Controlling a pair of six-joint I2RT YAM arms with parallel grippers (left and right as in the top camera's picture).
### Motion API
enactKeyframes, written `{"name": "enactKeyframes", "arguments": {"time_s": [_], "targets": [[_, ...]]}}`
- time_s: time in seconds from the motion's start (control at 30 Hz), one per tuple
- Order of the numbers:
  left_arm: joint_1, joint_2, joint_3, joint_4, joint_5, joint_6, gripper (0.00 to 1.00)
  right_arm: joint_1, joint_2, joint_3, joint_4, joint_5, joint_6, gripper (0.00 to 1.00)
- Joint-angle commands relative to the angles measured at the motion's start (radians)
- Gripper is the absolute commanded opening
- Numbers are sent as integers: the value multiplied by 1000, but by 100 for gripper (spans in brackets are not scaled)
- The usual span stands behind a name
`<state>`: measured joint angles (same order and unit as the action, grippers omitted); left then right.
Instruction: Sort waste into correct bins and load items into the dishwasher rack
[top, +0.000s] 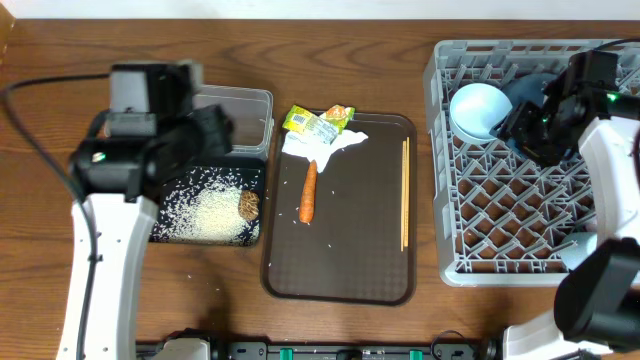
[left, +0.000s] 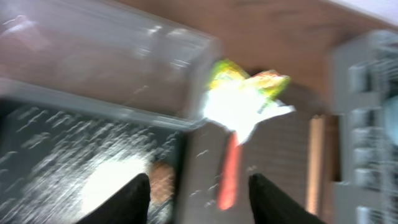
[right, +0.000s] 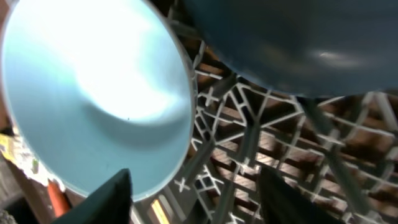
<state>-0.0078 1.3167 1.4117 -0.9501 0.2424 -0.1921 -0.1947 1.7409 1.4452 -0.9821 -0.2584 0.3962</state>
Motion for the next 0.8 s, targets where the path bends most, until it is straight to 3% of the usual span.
{"name": "enactKeyframes", "arguments": {"time_s": [0.0,0.13,0.17,0.2,0.23,0.5,0.77], "targets": [[51,-24,2,-72,-145,61,64,13,37,4,5,-38,53,48],[88,-23,1,-146,-192,61,68,13,71,4,34,-20,52,39],[93,-23,-1,-150,-192,61,68,13,76,4,43,-18,51,29],[96,-23,-1,-149,-192,61,71,13,77,4,46,-18,51,10],[97,-23,-1,-149,-192,61,98,13,77,4,47,-18,51,1],[97,-23,-1,-149,-192,61,98,55,-72,14,34,131,-35,1],[97,-23,-1,-148,-191,61,98,288,-297,14,13,722,-34,1]]}}
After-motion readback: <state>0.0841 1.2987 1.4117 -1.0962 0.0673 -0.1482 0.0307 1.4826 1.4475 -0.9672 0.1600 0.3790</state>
